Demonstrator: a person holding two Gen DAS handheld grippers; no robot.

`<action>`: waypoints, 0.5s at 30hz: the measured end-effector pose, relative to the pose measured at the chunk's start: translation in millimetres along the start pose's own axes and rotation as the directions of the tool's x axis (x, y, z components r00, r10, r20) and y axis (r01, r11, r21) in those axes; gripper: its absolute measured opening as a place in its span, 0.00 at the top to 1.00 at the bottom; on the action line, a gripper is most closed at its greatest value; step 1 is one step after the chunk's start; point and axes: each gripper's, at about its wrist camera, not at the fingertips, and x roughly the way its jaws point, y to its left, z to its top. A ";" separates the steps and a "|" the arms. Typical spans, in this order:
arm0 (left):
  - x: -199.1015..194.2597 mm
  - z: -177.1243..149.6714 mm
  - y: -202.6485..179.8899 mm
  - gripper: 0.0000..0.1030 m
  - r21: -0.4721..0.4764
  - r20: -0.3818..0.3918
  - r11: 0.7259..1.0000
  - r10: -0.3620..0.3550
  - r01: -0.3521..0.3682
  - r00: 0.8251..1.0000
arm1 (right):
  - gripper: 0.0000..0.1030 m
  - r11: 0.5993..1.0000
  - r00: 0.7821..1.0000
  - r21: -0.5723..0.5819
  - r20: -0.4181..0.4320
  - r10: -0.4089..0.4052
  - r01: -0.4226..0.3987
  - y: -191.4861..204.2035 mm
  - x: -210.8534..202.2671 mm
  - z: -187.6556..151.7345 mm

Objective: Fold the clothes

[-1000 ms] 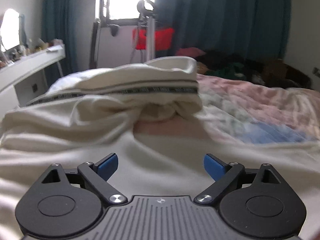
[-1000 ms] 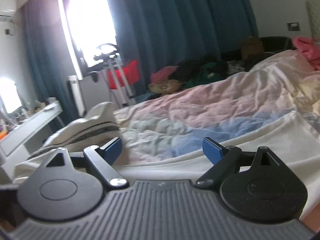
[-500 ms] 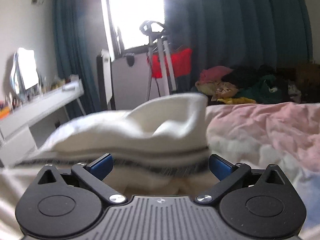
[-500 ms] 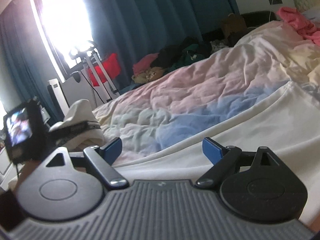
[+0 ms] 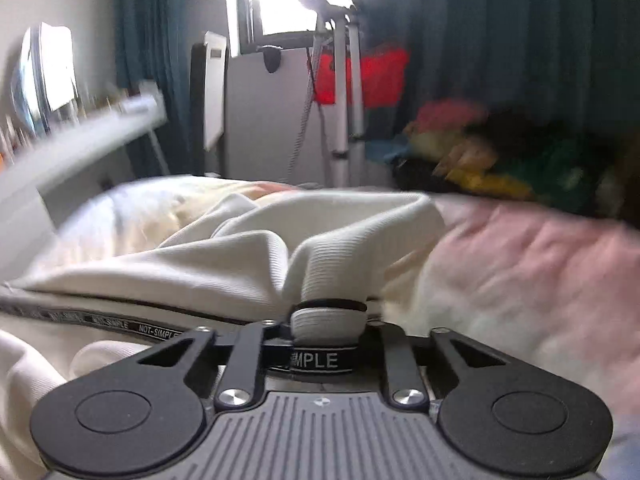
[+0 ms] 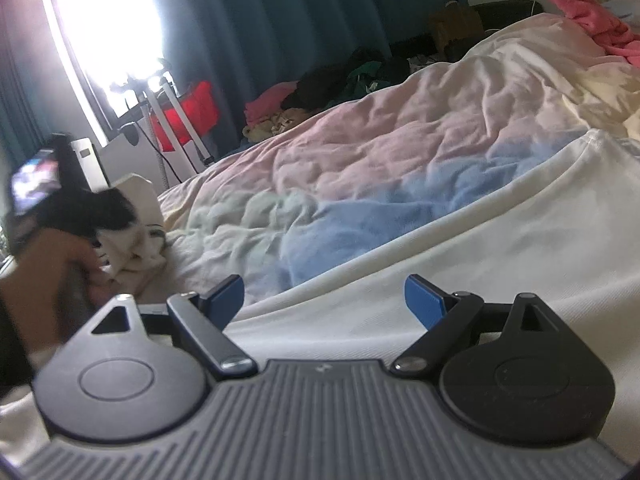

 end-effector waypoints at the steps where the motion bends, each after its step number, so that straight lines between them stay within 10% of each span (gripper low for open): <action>1: -12.0 8.8 17.3 0.90 -0.039 0.012 0.998 -0.044 0.045 0.999 | 0.14 1.000 1.000 -0.001 0.002 0.001 -0.001 0.7 -1.7 -0.2; 10: -62.5 21.7 191.8 0.90 -0.087 0.087 0.967 0.246 -0.238 0.965 | 0.14 0.999 1.000 -0.039 0.022 0.002 -0.001 12.1 -16.4 0.4; 15: -59.2 -10.0 231.9 0.86 -0.054 -0.033 0.943 0.326 -0.328 0.945 | 0.14 0.997 1.000 -0.074 0.017 0.010 -0.009 18.7 -16.1 -2.6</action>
